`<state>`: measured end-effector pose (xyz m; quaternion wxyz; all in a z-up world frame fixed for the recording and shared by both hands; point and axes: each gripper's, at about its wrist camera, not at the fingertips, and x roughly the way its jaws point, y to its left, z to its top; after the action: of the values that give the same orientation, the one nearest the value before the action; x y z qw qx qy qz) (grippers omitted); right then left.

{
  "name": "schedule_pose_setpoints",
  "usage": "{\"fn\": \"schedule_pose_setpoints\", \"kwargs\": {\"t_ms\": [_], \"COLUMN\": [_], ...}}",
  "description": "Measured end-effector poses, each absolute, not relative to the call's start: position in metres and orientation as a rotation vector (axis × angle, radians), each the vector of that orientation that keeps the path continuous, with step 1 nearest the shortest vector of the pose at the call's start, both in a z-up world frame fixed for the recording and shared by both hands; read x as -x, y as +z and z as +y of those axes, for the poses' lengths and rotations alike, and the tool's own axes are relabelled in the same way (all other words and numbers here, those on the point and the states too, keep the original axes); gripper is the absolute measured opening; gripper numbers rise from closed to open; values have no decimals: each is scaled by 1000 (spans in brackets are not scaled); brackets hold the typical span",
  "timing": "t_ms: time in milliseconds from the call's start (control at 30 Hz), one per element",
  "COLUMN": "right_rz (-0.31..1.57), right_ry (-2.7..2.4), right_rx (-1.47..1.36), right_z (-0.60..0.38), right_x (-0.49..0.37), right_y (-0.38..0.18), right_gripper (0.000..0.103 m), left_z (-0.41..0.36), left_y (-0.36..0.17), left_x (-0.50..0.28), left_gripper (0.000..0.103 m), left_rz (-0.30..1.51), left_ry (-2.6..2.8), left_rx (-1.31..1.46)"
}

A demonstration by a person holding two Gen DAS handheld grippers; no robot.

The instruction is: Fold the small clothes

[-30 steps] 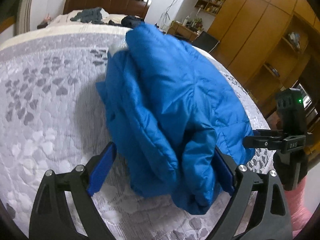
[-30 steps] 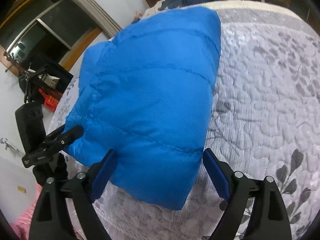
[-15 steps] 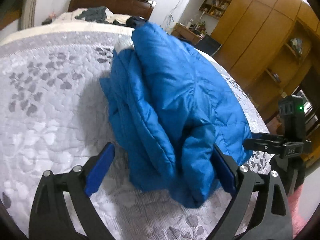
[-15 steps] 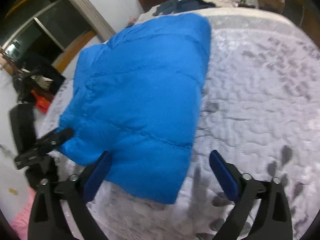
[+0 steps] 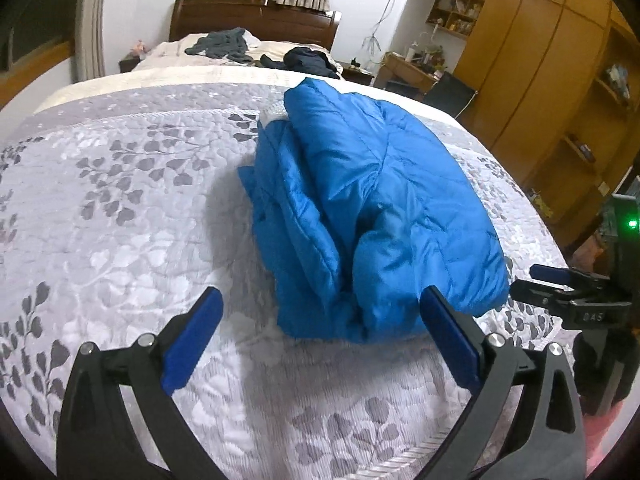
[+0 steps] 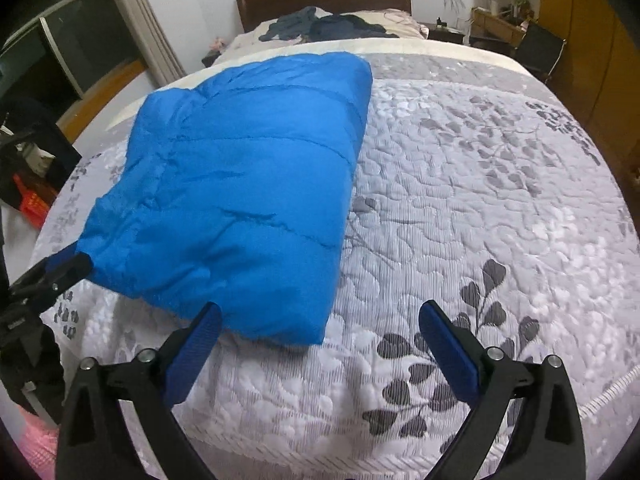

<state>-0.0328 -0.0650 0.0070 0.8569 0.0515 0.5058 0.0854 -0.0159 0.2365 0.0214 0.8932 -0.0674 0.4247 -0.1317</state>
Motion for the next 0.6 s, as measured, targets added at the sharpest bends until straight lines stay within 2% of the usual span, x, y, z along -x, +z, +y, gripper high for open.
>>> {"fn": "schedule_pose_setpoints", "kwargs": {"t_ms": [600], "right_rz": [998], "right_ry": [141], "right_rx": [-71], "right_z": [-44], "right_x": [78], "right_y": [36], "right_gripper": [99], "left_z": [231], "left_y": [47], "left_x": [60], "left_gripper": [100], "left_rz": [850], "left_ry": [-80], "left_rx": [66]}}
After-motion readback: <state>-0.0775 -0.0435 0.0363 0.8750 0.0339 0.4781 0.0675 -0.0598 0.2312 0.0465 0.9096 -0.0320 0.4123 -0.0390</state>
